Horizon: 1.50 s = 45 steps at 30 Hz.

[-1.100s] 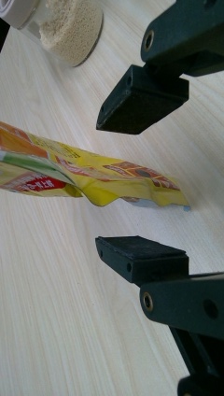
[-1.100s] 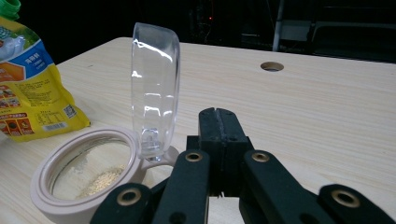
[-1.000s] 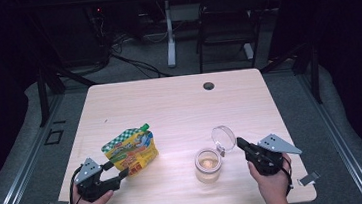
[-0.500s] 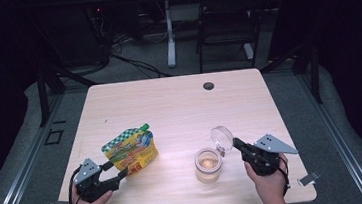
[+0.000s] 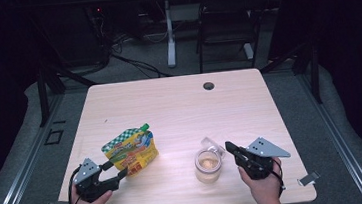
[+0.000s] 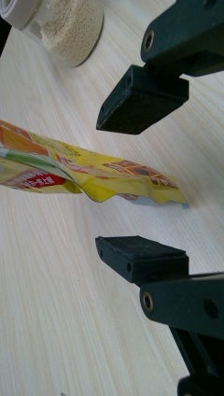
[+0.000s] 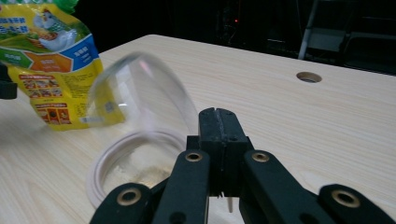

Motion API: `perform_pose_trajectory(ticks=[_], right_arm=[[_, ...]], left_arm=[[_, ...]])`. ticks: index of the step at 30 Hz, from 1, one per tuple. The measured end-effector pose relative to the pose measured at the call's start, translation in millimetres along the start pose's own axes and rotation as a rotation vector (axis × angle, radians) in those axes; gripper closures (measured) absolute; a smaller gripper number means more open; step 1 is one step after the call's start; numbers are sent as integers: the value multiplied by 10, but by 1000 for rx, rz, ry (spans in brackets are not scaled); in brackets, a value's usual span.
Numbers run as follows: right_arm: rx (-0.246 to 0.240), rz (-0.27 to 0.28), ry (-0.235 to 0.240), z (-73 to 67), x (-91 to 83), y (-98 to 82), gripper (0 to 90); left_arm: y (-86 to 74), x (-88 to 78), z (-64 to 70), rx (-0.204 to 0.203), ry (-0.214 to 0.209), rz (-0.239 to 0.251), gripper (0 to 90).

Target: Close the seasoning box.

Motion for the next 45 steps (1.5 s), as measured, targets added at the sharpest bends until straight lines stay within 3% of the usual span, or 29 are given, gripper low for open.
perform_pose_trajectory(ticks=[6,18,33,45], right_arm=[[-15,-2,10,-62,25,2,900],[-6,-12,3,-9,6,-35,900],[81,-3,-71,358,-240,-133,900],[86,-57,-125,483,-190,-273,890]], left_arm=[[3,-9,-10,-5,0,6,378],[13,-32,-20,-5,0,8,378],[49,-115,-54,-24,-3,43,378],[74,-71,-64,-19,-11,43,378]])
Point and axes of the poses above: each handheld gripper's, and its own axes: x roughly forward along the jaws, y roughly out of its top, z roughly to its right, the point moved 8 cm from there along x, roughly forward along the jaws, and after that the axes turned 15 degrees about -z, right-handed, at the moved point
